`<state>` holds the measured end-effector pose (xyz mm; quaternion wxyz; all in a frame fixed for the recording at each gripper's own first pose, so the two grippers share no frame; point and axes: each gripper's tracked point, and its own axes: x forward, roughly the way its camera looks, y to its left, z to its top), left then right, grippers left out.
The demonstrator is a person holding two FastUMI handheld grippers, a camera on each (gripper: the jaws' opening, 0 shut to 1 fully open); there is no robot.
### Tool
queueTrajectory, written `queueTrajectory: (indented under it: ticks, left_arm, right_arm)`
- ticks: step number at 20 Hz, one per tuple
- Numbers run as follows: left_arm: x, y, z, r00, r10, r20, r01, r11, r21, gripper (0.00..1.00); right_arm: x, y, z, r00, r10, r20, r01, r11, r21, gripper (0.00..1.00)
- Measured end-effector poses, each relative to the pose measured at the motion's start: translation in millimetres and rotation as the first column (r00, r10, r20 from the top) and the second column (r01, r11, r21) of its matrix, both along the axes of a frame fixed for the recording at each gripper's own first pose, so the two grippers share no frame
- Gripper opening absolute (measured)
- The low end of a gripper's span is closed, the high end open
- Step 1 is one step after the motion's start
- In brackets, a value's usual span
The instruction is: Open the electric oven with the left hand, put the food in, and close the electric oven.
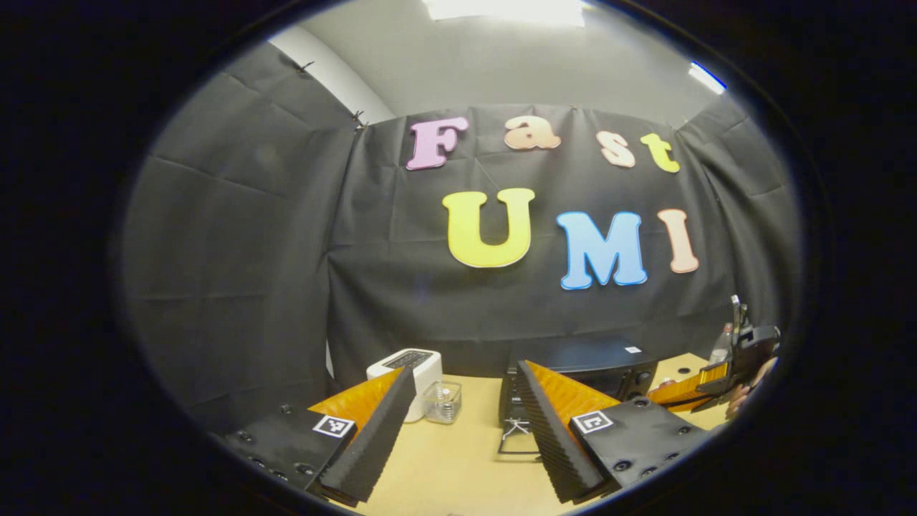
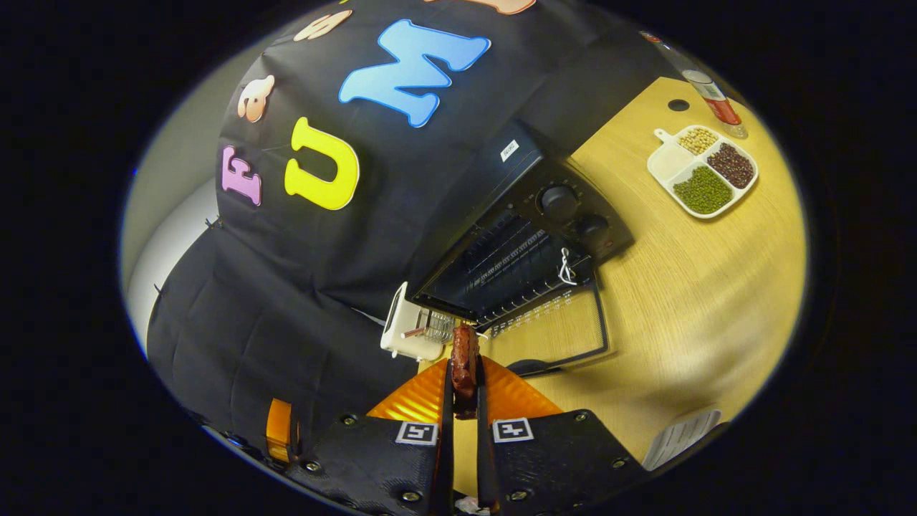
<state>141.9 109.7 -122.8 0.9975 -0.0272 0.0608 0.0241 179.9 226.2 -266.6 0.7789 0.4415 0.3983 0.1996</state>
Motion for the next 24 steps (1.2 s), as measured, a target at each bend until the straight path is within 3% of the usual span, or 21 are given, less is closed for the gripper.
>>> queueTrajectory:
  ticks: [4,5,8,9,16,18,24]
  left_arm:
    - [21.8,23.3,-14.7,1.0,0.005,-0.023,-0.004,1.0,0.024,0.99]
    - [27.2,28.3,-16.2,1.0,0.003,-0.025,-0.003,1.0,0.031,0.94]
    - [42.5,44.9,-22.7,1.0,0.0,-0.03,0.001,0.999,0.049,0.99]
    - [48.1,48.1,-25.9,1.0,-0.001,-0.032,0.002,0.999,0.053,0.94]
    - [73.8,72.7,-42.1,0.998,-0.007,-0.064,0.012,0.997,0.076,0.95]
    - [78.0,77.6,-46.2,0.998,-0.004,-0.07,0.01,0.996,0.086,0.9]
    - [78.1,88.4,-55.6,0.995,0.003,-0.104,0.006,0.996,0.088,0.99]
  right_arm:
    - [39.7,20.2,-14.2,0.999,-0.037,0.023,0.037,0.999,-0.004,0.13]
    - [48.0,25.9,-15.6,0.998,-0.052,0.028,0.052,0.999,0.005,0.13]
    - [72.8,40.6,-27.9,0.995,-0.091,0.038,0.091,0.996,0.01,0.13]
    - [80.2,44.1,-33.1,0.994,-0.105,0.042,0.105,0.994,0.005,0.13]
    - [127.0,58.8,-59.9,0.972,-0.218,0.09,0.219,0.976,0.0,0.13]
    - [134.3,70.4,-65.0,0.968,-0.223,0.111,0.225,0.974,0.0,0.13]
    - [162.2,80.3,-85.5,0.952,-0.27,0.141,0.278,0.96,-0.039,0.13]
